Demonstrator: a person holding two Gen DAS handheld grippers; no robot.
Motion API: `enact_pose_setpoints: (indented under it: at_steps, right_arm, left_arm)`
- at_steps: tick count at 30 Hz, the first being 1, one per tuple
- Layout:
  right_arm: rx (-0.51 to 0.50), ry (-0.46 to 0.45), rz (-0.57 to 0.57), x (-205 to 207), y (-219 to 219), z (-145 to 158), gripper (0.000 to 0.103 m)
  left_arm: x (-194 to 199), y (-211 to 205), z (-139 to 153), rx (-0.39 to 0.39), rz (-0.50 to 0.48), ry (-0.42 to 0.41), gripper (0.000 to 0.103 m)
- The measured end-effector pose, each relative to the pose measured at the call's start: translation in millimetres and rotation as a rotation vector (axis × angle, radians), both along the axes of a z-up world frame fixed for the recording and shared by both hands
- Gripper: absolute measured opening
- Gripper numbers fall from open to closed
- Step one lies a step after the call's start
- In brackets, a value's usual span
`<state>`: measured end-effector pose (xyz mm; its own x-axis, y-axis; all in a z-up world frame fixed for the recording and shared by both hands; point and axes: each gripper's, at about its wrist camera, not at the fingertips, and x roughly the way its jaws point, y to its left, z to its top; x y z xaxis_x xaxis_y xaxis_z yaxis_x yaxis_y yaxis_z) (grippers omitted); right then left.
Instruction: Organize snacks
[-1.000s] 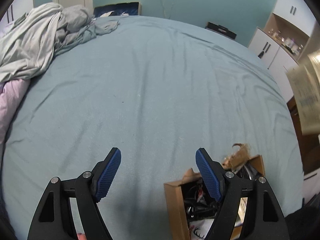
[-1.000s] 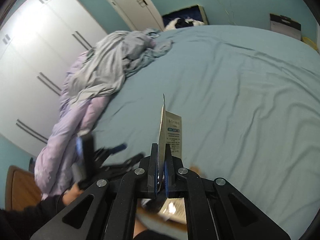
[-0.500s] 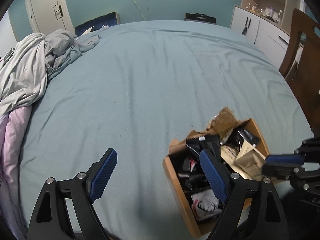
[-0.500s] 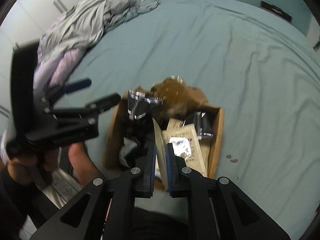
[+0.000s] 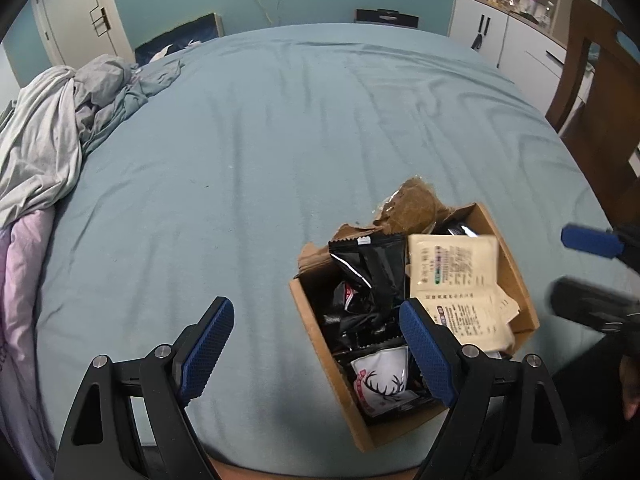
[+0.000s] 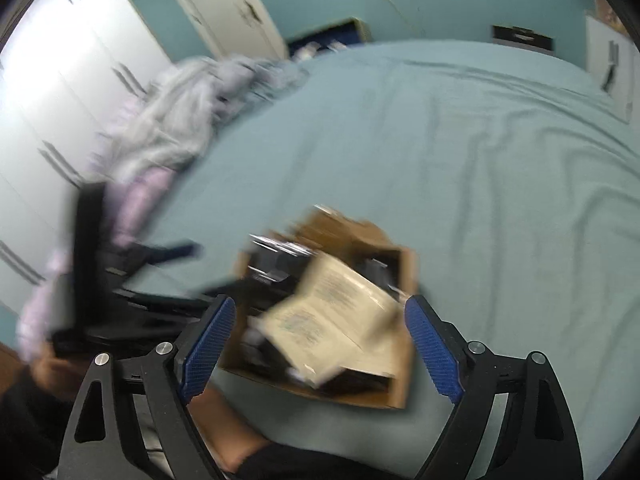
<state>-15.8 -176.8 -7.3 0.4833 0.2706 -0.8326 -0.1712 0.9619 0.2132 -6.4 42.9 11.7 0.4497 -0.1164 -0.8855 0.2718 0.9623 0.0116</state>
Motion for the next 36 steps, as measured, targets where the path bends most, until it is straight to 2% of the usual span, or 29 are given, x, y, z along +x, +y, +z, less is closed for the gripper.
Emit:
enact_pose_setpoints:
  at_steps: [2, 4, 9, 10, 14, 17, 36]
  right_arm:
    - [-0.118, 0.034, -0.033, 0.7, 3.6, -17.0, 0.087]
    - [-0.180, 0.053, -0.004, 6.6, 18.8, -25.7, 0.087]
    - [-0.225, 0.050, 0.022, 13.2, 32.1, -39.4, 0.087]
    - [-0.225, 0.055, 0.018, 5.4, 28.2, -27.8, 0.087]
    - [-0.203, 0.070, -0.007, 6.8, 17.3, -18.2, 0.087]
    - [-0.193, 0.077, -0.024, -2.8, 0.8, 4.8, 0.087]
    - [-0.212, 0.082, -0.017, -4.0, -3.1, 10.4, 0.087]
  left_arm:
    - [-0.3, 1.8, -0.2, -0.011, 0.022, 0.014, 0.086]
    - [-0.9, 2.4, -0.8, -0.011, 0.041, 0.024, 0.086]
    - [-1.5, -8.3, -4.4, 0.036, -0.004, 0.021, 0.087]
    - [-0.9, -8.9, -4.8, 0.042, -0.007, 0.022, 0.087]
    - [0.2, -11.9, -4.3, 0.063, -0.022, 0.008, 0.087]
    - [-0.8, -15.2, -3.6, 0.095, -0.033, -0.011, 0.087]
    - [3.2, -17.1, -9.3, 0.113, -0.037, 0.017, 0.087]
